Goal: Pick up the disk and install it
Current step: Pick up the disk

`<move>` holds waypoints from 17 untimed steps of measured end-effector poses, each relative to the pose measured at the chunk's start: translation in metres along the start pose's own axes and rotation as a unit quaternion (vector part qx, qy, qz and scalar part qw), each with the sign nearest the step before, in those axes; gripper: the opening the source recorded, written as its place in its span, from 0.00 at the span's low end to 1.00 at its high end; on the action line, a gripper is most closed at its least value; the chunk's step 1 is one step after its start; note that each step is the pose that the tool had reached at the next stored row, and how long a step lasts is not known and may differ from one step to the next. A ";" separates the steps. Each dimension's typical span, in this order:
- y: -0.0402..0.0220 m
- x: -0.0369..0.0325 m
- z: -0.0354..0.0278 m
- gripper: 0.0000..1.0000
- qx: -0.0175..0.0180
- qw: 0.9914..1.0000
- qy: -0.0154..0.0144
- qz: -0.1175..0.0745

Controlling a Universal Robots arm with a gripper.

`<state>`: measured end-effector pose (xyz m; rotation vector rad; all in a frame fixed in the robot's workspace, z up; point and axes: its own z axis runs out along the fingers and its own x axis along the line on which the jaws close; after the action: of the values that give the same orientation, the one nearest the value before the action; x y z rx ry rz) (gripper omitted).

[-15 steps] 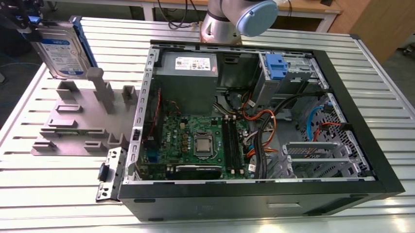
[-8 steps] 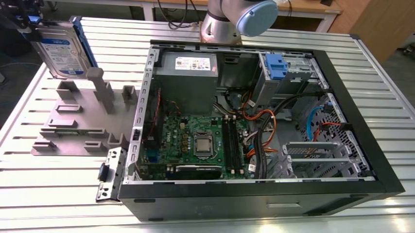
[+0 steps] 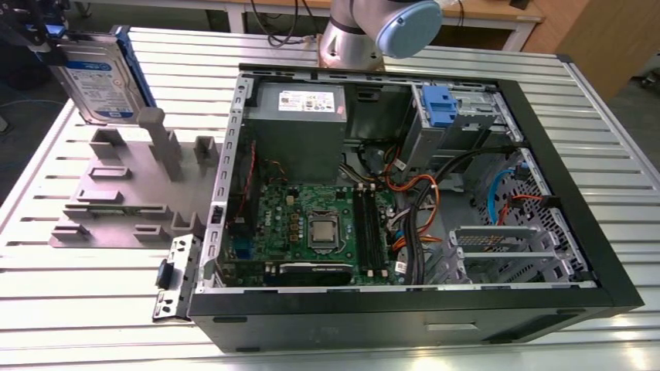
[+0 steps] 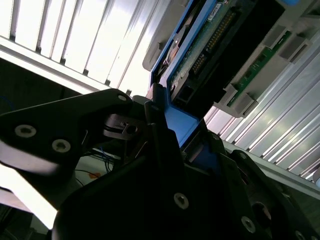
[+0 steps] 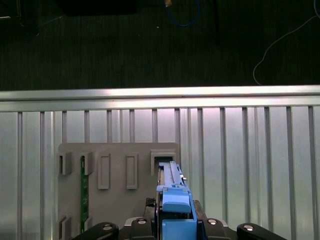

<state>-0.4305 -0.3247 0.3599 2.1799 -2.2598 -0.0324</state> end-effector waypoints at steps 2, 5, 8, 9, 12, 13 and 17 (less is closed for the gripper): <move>0.0000 0.0000 -0.0002 0.37 0.000 1.000 0.000 0.000; 0.0000 0.0000 -0.0010 0.37 0.000 1.000 0.000 0.000; 0.0000 0.0000 -0.0019 0.37 0.000 1.000 0.000 0.000; 0.0000 0.0000 -0.0022 0.37 0.000 1.000 0.000 0.000; 0.0001 0.0000 -0.0034 0.37 0.000 1.000 -0.001 0.000; 0.0001 0.0000 -0.0034 0.37 0.000 1.000 -0.001 0.000; 0.0001 0.0000 -0.0043 0.37 0.000 1.000 -0.001 0.000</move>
<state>-0.4305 -0.3247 0.3641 2.1808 -2.2607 -0.0346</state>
